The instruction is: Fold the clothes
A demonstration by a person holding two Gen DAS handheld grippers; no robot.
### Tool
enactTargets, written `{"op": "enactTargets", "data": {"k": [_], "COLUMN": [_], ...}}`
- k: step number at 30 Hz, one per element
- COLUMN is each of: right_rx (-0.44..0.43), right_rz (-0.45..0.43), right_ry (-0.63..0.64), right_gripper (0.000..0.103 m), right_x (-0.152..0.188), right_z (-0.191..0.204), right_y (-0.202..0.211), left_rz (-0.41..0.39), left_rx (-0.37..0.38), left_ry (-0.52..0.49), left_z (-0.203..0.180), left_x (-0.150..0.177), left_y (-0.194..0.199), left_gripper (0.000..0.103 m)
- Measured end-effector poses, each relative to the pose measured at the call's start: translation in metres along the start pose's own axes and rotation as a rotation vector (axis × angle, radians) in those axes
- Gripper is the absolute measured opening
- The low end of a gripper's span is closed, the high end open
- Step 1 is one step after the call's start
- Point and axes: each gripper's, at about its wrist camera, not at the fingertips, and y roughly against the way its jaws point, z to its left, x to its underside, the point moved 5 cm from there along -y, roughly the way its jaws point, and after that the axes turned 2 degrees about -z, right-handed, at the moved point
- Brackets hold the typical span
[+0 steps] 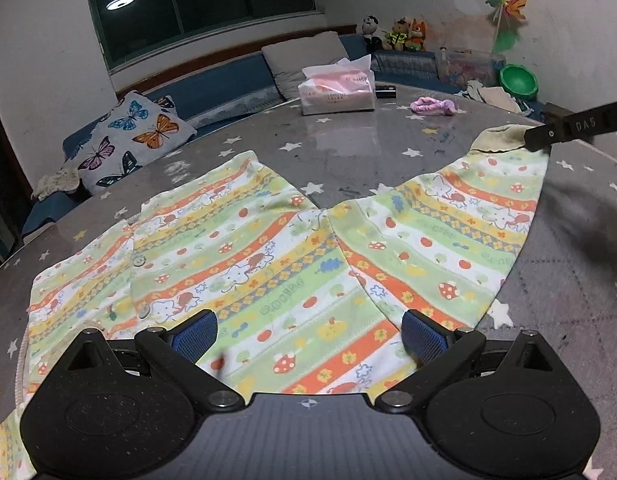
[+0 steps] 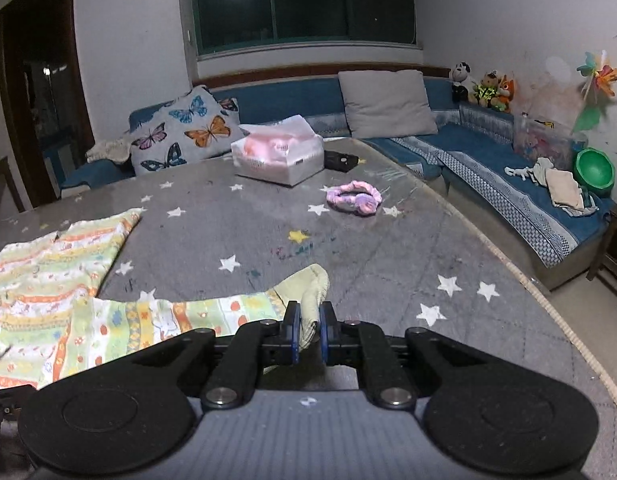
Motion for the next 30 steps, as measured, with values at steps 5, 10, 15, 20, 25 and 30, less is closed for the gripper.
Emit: {"op": "enactTargets", "data": {"k": [5,10,15,20,25,30], "right_rx": [-0.052,-0.147,-0.26,-0.361,-0.435,-0.491], "right_rz": [-0.048,-0.099,-0.136,-0.136,-0.088,-0.016], "right_ry": [0.011,0.066,0.153,0.254,0.351,0.398], "right_gripper": [0.009,0.009,0.008,0.008,0.008,0.008], "right_x": [-0.027,-0.062,-0.086,-0.096,-0.083,-0.054], "right_z": [0.016,0.056,0.116,0.192,0.27,0.325], "right_y": [0.023,0.052,0.071,0.07,0.053,0.033], "left_rz": [-0.013,-0.052,-0.084,-0.103,-0.107,-0.098], "left_rx": [0.006,-0.007,-0.057,-0.107,-0.144,-0.165], "left_ry": [0.016,0.064,0.129,0.196,0.258,0.307], "left_z": [0.005,0.024,0.057,0.09,0.116,0.133], "left_x": [-0.001,0.003,0.017,0.038,0.06,0.075], "left_y": [0.006,0.028,0.051,0.074,0.09,0.098], "left_gripper": [0.101,0.101,0.102,0.103,0.103,0.103]}}
